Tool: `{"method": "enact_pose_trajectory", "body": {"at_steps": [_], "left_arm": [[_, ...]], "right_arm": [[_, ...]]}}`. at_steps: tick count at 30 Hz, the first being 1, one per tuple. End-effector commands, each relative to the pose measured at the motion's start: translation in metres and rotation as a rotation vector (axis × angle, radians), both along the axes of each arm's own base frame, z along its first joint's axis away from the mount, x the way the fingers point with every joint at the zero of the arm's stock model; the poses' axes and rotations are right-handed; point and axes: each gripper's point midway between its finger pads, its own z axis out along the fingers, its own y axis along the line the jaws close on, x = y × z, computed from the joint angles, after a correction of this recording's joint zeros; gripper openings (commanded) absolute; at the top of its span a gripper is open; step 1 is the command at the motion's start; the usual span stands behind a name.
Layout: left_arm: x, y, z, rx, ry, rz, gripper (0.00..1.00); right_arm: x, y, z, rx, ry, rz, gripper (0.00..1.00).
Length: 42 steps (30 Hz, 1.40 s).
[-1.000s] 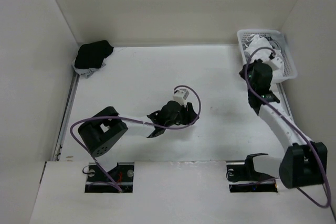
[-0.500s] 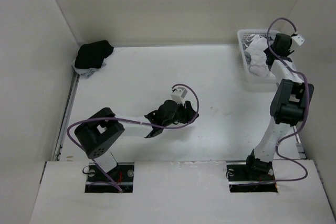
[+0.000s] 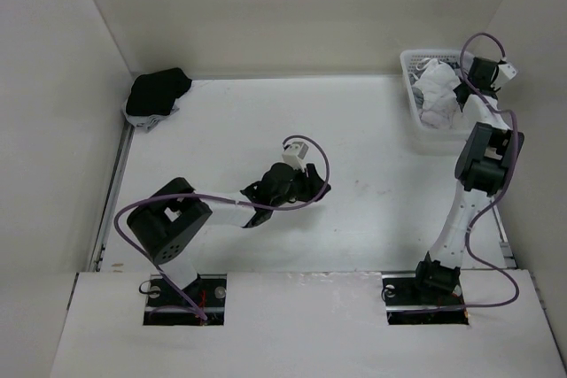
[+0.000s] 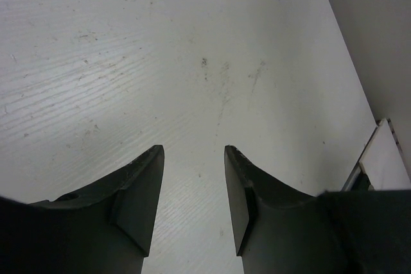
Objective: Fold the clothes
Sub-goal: Grab the tank top from the pile, then move the tank top to the center of the board
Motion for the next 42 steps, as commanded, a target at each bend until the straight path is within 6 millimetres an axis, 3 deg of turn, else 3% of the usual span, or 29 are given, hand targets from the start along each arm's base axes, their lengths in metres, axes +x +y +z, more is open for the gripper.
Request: {"method": "enact_pose_trajectory", "body": {"at_steps": [1,2,3,6,7,8,10,13,14,19,20,22,26,28,31,33,35,38,39,42], "left_arm": [[0.003,-0.003,0.005,-0.045,-0.005,-0.012,0.41],[0.004,-0.002,0.003,-0.043,-0.002,-0.008,0.41],[0.005,-0.002,0.003,-0.043,-0.001,-0.008,0.41],[0.006,-0.003,0.002,-0.042,0.001,-0.006,0.41],[0.006,-0.004,0.0,-0.041,0.005,-0.007,0.41],[0.006,-0.005,0.001,-0.045,0.008,-0.011,0.41],[0.005,-0.005,0.002,-0.05,0.009,-0.014,0.41],[0.005,-0.006,0.012,-0.076,0.0,-0.017,0.41],[0.005,-0.005,0.014,-0.081,-0.002,-0.015,0.41],[0.011,0.007,0.03,-0.112,-0.022,0.018,0.41],[0.016,0.015,0.036,-0.123,-0.025,0.043,0.41],[0.023,0.027,0.043,-0.139,-0.021,0.076,0.41],[0.037,0.058,0.057,-0.164,-0.02,0.163,0.41],[0.045,0.076,0.06,-0.169,-0.012,0.217,0.41],[0.053,0.103,0.059,-0.173,0.004,0.289,0.42],[0.056,0.123,0.056,-0.181,0.021,0.345,0.42],[0.057,0.144,0.047,-0.184,0.049,0.397,0.43],[0.052,0.161,0.026,-0.176,0.109,0.441,0.45],[0.048,0.161,0.019,-0.17,0.131,0.433,0.45],[0.035,0.153,-0.003,-0.137,0.201,0.379,0.45]], "right_arm": [[0.012,-0.012,0.014,-0.009,-0.029,0.003,0.33],[0.014,-0.012,0.015,-0.007,-0.042,0.0,0.13],[0.015,-0.011,0.019,-0.001,-0.062,0.001,0.03],[0.01,-0.008,0.053,-0.041,-0.163,-0.009,0.0],[0.002,-0.003,0.087,-0.078,-0.246,-0.007,0.0],[-0.003,0.0,0.108,-0.097,-0.292,-0.007,0.0],[-0.02,0.024,0.17,-0.143,-0.404,0.017,0.0],[-0.053,0.077,0.266,-0.174,-0.575,0.094,0.0],[-0.06,0.088,0.284,-0.18,-0.606,0.111,0.0],[-0.1,0.18,0.393,-0.179,-0.803,0.271,0.0],[-0.111,0.208,0.43,-0.166,-0.869,0.325,0.0],[-0.125,0.243,0.477,-0.146,-0.954,0.405,0.0],[-0.171,0.295,0.551,-0.1,-1.115,0.524,0.01],[-0.194,0.31,0.567,-0.077,-1.161,0.555,0.01],[-0.214,0.325,0.554,-0.022,-1.148,0.583,0.01],[-0.213,0.337,0.505,0.048,-1.084,0.592,0.01],[-0.215,0.354,0.418,0.148,-0.999,0.618,0.01],[-0.218,0.366,0.284,0.287,-0.85,0.58,0.02],[-0.22,0.367,0.217,0.332,-0.758,0.56,0.02],[-0.226,0.368,0.125,0.383,-0.582,0.562,0.01]]}}
